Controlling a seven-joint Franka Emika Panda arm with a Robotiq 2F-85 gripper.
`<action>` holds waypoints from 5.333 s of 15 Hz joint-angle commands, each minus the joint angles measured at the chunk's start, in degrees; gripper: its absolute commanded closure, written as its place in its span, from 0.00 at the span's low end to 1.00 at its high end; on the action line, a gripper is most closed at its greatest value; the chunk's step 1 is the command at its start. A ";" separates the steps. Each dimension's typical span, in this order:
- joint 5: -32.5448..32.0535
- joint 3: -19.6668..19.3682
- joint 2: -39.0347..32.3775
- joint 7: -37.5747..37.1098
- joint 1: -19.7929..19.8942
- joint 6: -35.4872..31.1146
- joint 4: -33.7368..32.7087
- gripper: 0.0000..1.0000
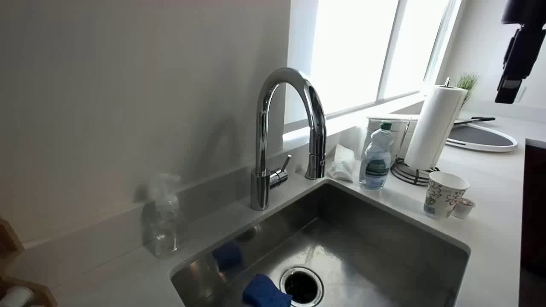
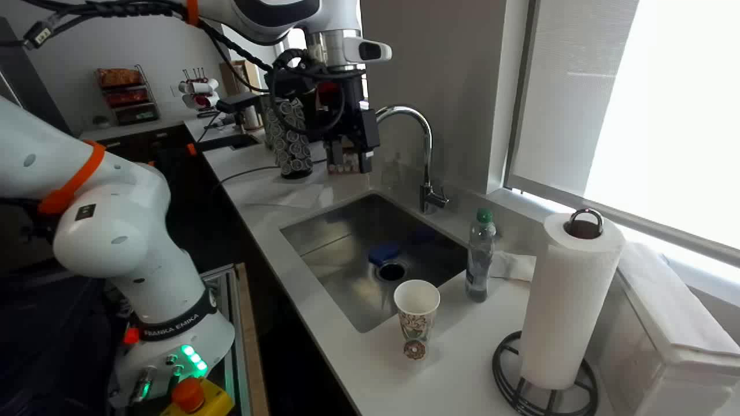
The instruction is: Move the dishwashing liquid bottle backwards.
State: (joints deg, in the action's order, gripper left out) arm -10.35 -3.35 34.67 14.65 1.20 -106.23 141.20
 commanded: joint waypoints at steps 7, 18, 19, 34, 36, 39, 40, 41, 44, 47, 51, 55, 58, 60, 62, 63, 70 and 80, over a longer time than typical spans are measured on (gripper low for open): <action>-3.62 -3.31 -4.48 4.60 0.36 -4.88 -2.99 0.00; 5.21 -13.00 -22.00 29.50 -0.17 -21.03 -13.24 0.00; 6.53 -12.84 -23.62 30.44 0.02 -22.25 -13.57 0.00; 9.46 -9.12 -29.86 20.46 3.06 -29.98 -14.53 0.00; 9.88 -8.75 -31.70 19.27 3.32 -32.13 -14.71 0.00; 11.54 -8.30 -33.85 18.12 3.84 -34.72 -14.82 0.00; 12.24 -8.19 -34.57 18.56 4.11 -36.44 -14.66 0.00; 13.36 -8.01 -35.15 18.99 4.31 -37.59 -14.63 0.00; 16.35 -7.19 -37.12 20.18 4.87 -39.91 -14.96 0.00; 19.10 -6.03 -38.56 21.07 5.43 -39.84 -15.55 0.00; 19.99 -4.97 -40.25 20.16 6.31 -39.78 -16.86 0.08; 21.75 -4.14 -41.48 19.95 7.41 -39.65 -18.21 0.19; 21.29 -4.04 -42.43 17.09 7.83 -39.22 -19.36 0.22; 21.52 -3.76 -43.05 15.91 8.18 -39.10 -20.01 0.22; 22.11 -3.32 -43.58 15.02 8.50 -38.77 -20.65 0.26; 22.30 -3.07 -43.80 14.69 8.61 -38.51 -20.94 0.27; 19.73 -2.36 -44.60 10.58 8.30 -34.64 -22.31 0.45; 12.47 -2.96 -44.17 3.76 7.64 -29.13 -24.32 0.50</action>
State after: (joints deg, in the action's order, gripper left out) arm 4.37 -6.18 -9.29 20.73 9.02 -137.47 117.87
